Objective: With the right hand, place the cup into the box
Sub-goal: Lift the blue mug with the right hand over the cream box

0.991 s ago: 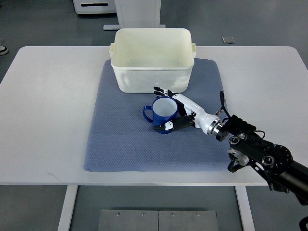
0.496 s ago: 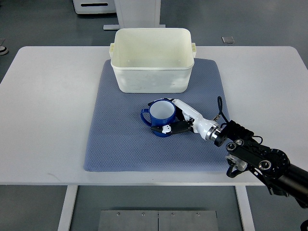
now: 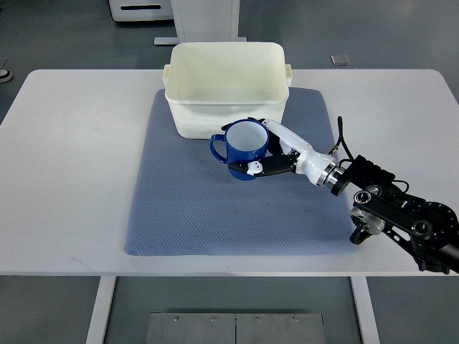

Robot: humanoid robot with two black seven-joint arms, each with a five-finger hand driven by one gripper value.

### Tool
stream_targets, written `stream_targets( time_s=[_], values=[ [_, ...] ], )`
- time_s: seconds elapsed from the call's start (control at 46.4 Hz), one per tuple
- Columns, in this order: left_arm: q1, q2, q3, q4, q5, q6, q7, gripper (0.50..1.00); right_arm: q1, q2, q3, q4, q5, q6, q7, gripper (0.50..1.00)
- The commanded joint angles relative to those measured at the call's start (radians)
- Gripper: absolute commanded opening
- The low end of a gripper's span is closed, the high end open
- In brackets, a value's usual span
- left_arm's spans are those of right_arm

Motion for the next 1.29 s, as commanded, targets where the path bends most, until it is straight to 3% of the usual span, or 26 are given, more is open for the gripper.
stream_targets(
  time_s=[0.0, 0.259, 0.56, 0.711, 1.271],
  values=[
    [0.0, 0.0, 0.0, 0.0, 0.0, 0.0, 0.0, 1.0, 0.028, -0.034, -0.002, 0.022, 0.012, 0.006, -0.007, 0.5],
    [0.0, 0.0, 0.0, 0.0, 0.0, 0.0, 0.0, 1.0, 0.109, -0.091, -0.005, 0.069, 0.079, 0.014, -0.027, 0.5],
    [0.0, 0.0, 0.0, 0.0, 0.0, 0.0, 0.0, 1.0, 0.232, -0.097, -0.025, 0.047, 0.159, 0.023, -0.073, 0.5],
    [0.0, 0.0, 0.0, 0.0, 0.0, 0.0, 0.001, 1.0, 0.295, -0.081, -0.059, -0.028, 0.205, 0.009, -0.09, 0.5],
    [0.0, 0.0, 0.002, 0.0, 0.0, 0.0, 0.0, 1.0, 0.344, 0.15, 0.016, -0.349, 0.211, -0.074, -0.173, 0.5]
  ],
)
